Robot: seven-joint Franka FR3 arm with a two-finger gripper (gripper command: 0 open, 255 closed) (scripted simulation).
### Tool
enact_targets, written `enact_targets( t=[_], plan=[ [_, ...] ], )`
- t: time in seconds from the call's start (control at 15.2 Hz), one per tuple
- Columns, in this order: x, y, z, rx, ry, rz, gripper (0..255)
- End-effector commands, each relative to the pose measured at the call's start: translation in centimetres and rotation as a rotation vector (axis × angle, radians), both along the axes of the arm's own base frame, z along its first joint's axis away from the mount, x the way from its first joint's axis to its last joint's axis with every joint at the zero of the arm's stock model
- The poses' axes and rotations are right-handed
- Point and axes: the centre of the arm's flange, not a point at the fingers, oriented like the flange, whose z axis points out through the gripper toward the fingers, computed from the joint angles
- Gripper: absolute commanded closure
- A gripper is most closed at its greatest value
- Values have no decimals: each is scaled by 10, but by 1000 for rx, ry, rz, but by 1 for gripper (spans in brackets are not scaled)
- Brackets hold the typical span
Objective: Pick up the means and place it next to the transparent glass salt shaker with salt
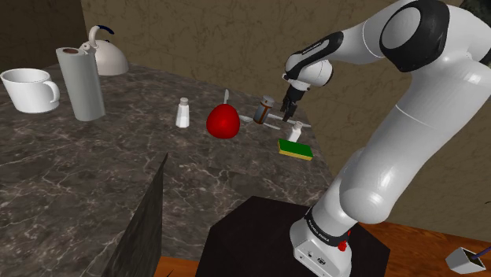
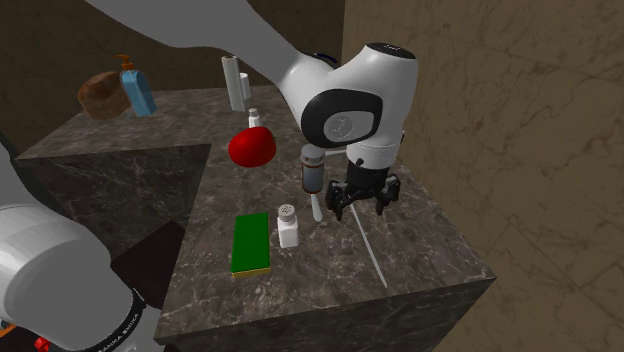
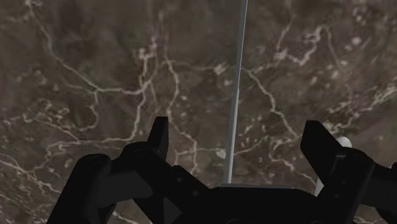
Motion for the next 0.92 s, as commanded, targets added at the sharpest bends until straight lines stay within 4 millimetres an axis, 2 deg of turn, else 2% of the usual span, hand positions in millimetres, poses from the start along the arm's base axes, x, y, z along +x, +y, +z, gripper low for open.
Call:
enact_targets(
  t=[0.0, 0.07, 0.66, 0.86],
  plan=[
    [0, 0, 0, 0, 0, 0, 0],
    [0, 0, 0, 0, 0, 0, 255],
    [0, 0, 0, 0, 0, 0, 255],
    [0, 0, 16, 0, 0, 0, 255]
  ],
)
